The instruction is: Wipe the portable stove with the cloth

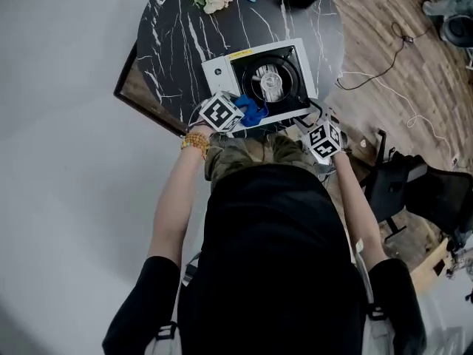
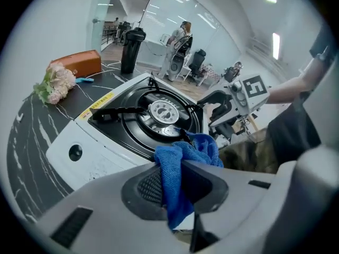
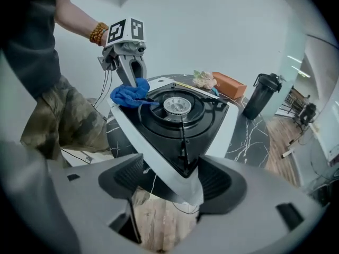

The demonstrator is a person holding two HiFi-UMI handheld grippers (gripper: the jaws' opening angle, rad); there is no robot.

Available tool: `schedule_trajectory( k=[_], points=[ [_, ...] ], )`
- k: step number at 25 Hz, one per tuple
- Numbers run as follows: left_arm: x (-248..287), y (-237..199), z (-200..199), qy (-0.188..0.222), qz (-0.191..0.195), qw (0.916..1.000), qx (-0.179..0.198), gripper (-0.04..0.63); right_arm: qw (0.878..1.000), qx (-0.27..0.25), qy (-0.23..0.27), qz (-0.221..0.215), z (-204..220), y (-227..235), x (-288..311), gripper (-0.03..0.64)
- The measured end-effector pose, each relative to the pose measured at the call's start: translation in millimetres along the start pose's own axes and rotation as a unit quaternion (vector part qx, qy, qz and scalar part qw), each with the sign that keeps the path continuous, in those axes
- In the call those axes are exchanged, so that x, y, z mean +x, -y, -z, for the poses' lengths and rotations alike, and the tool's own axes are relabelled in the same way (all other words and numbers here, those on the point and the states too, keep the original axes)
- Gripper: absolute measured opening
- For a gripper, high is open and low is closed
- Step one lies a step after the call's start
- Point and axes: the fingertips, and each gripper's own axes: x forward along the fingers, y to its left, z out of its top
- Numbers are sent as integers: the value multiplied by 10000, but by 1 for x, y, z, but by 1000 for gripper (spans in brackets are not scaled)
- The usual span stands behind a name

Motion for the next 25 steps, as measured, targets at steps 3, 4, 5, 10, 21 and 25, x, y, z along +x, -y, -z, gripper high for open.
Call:
schedule_trajectory(
  k=[3, 4, 5, 10, 21, 25],
  points=[
    [-13, 0, 0, 560, 742, 9949, -386, 71, 9989, 63, -461, -36, -5, -2, -6, 295],
    [-24, 0, -2, 874, 959, 9902, -515, 71, 9992, 31, -404, 55, -17, 0, -13, 295],
    [-39, 1, -5, 1237, 1193, 9831, -628, 71, 9997, -12, -172, 149, -38, -1, -22, 295],
    [-148, 13, -27, 3459, 2491, 8976, -1126, 71, 9831, 439, 1695, -530, -174, -63, -42, 293],
    [-273, 40, -28, 4717, 3843, 7936, -31, 71, 7654, 3383, 4617, -2943, -318, -69, -93, 295],
    [-250, 22, -26, 4536, 3891, 8002, -509, 71, 8092, 2675, 4245, -3057, -337, -94, -79, 216]
  ],
)
